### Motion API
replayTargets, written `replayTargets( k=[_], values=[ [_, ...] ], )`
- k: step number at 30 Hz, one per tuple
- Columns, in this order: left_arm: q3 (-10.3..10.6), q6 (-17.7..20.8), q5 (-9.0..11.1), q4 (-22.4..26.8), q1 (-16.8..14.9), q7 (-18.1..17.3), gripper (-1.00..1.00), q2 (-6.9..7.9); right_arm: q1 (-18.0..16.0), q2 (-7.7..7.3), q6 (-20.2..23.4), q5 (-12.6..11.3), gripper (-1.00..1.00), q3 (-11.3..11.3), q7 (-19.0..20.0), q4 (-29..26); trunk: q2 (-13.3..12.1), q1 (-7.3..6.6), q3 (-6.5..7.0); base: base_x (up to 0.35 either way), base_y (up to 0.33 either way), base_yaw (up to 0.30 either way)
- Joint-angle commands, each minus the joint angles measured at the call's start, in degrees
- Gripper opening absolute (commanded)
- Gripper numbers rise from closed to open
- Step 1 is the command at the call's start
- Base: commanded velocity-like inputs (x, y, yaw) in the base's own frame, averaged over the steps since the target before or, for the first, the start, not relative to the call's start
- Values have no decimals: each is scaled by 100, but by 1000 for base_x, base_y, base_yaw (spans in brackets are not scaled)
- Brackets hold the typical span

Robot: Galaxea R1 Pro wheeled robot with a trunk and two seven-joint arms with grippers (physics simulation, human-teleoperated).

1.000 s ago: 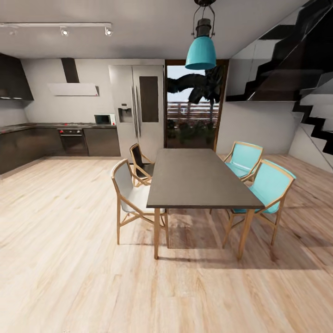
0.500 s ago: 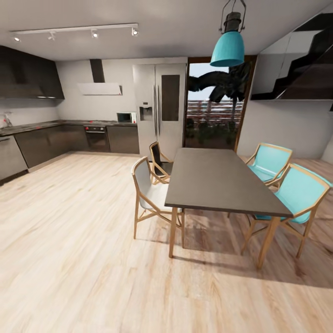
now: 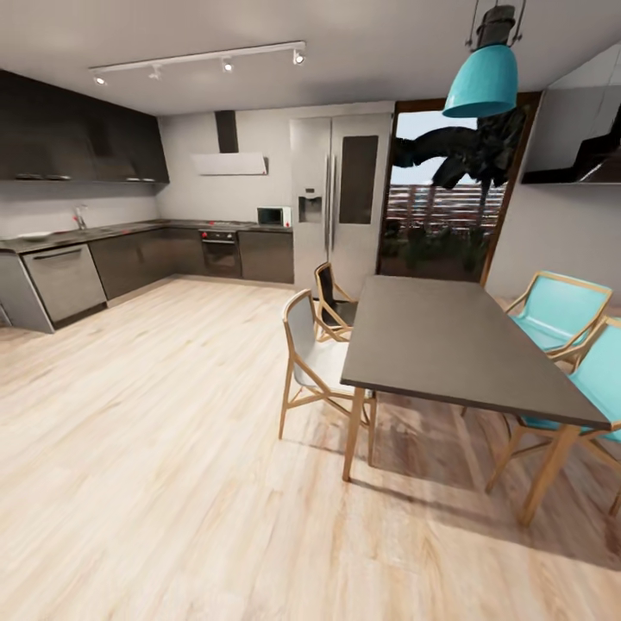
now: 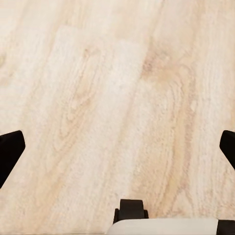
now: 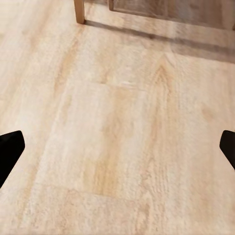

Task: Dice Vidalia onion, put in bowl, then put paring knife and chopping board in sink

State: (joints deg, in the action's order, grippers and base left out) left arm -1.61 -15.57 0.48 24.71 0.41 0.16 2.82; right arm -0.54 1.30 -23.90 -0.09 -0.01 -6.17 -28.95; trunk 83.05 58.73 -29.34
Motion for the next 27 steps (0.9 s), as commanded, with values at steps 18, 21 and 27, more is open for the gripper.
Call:
replayTargets(
  k=[18, 21, 27],
  values=[
    [-6, -7, 5, 7, 2, 2, 100, -1, -2, 7, -18, 0, 100, 1, -16, 3, 3, 0, -57, 0, 0, 274],
    [-6, -7, 5, 7, 2, 2, 100, -1, -5, 7, -18, 0, 100, 3, -16, 3, 3, 0, -66, 0, 0, 274],
    [-7, -7, 5, 7, 3, 2, 100, -1, -3, 9, -18, 0, 100, 2, -16, 3, 3, 0, -84, 0, 0, 274]
  ],
)
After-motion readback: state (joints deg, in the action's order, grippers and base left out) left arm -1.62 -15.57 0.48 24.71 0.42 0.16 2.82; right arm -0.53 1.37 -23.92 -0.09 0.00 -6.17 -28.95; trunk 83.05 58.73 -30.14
